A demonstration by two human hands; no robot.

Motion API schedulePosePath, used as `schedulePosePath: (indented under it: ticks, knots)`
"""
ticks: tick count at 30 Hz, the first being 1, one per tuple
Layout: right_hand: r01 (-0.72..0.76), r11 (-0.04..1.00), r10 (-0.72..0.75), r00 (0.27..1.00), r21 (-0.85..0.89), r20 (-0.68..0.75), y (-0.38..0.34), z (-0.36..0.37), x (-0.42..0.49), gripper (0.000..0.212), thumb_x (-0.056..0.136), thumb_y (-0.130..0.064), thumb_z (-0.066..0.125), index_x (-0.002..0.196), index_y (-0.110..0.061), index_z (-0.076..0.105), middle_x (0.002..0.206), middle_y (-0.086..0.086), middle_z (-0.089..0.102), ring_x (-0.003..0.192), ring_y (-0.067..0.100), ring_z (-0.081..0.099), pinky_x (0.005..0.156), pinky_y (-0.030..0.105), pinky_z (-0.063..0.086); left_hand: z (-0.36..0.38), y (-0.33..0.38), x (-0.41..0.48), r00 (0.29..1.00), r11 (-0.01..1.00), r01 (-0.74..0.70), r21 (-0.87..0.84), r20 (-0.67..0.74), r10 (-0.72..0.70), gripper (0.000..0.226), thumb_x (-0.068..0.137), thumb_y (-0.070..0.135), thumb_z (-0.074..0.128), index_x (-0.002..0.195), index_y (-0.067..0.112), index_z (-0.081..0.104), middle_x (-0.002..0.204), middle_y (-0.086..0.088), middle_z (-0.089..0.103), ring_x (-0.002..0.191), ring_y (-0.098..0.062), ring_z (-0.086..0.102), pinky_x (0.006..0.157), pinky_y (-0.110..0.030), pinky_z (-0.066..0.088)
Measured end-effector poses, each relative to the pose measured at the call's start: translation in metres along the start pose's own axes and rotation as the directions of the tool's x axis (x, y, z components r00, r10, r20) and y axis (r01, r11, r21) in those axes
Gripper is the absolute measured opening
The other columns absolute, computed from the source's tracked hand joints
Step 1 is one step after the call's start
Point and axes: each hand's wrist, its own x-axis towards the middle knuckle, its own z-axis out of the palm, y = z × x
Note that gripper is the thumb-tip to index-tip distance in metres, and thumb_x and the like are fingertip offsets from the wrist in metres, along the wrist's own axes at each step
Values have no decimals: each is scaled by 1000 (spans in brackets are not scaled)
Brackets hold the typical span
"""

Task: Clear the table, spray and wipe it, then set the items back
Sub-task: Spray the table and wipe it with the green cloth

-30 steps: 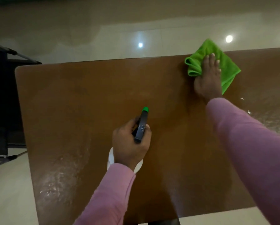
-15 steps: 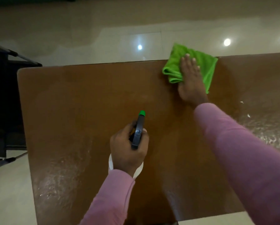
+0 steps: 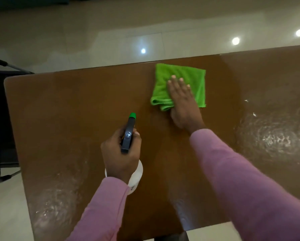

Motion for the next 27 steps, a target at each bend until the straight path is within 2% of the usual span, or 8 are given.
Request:
schedulePosePath:
  ticks: [3,7,13,15,19,21,24,27]
  knots:
    - [-224,973,227,973,52,-43,65,-27,-12,82,71,-13,37,151,-5,18,159,14,10,147,35,3,119,51,6,0,3,-2,1000,999,-4,-35,11,4,10,86,23,61,76,24,62,53,3,55,46,-19,52,43,-23,41]
    - [-347,928,358,931,133,-68,19,-10,-7,81,72,-17,36,150,-2,20,159,17,9,145,41,1,118,49,2,3,3,-4,999,999,-32,-13,16,32,11,85,23,61,75,21,62,53,2,54,45,-19,50,42,-30,42]
    - [99,994,-104,989,56,102,-63,37,-79,84,78,-11,49,153,-15,11,161,2,5,148,24,-5,120,42,1,2,-3,0,999,998,-32,49,-18,33,16,84,25,62,71,15,61,53,-14,55,47,-39,53,45,-50,46]
    - [82,995,-86,994,53,71,-26,26,-89,85,75,-10,48,153,-14,15,160,3,9,148,23,0,120,42,3,1,0,-2,1000,1000,-10,30,-14,10,13,86,24,63,77,15,64,57,-14,57,50,-39,55,47,-48,50]
    - [-244,966,249,967,87,-48,66,-2,-106,84,70,-9,43,151,-6,20,159,12,12,147,31,4,118,52,10,2,3,-7,1000,1000,-11,20,15,11,5,91,18,65,86,16,65,62,-5,60,55,-32,59,51,-35,51]
    - [-301,947,307,951,111,-37,71,-3,-107,83,72,-12,41,151,-6,17,159,12,8,146,31,-1,119,50,4,4,4,-10,999,998,-39,44,29,38,6,91,18,64,84,18,64,62,-4,60,54,-29,59,51,-32,50]
    - [-252,956,258,966,149,-21,20,18,-119,87,68,-12,45,151,-6,20,159,12,10,146,35,-1,119,49,1,5,3,-11,998,997,-45,66,47,42,11,91,18,64,80,16,63,60,-8,60,54,-33,59,51,-37,52]
    - [13,996,-20,996,87,83,-38,53,-164,89,71,-13,53,152,-11,17,160,6,9,147,28,-3,119,43,-2,5,0,-10,998,996,-41,82,50,37,16,88,22,65,74,15,63,56,-14,56,51,-39,56,48,-49,50]
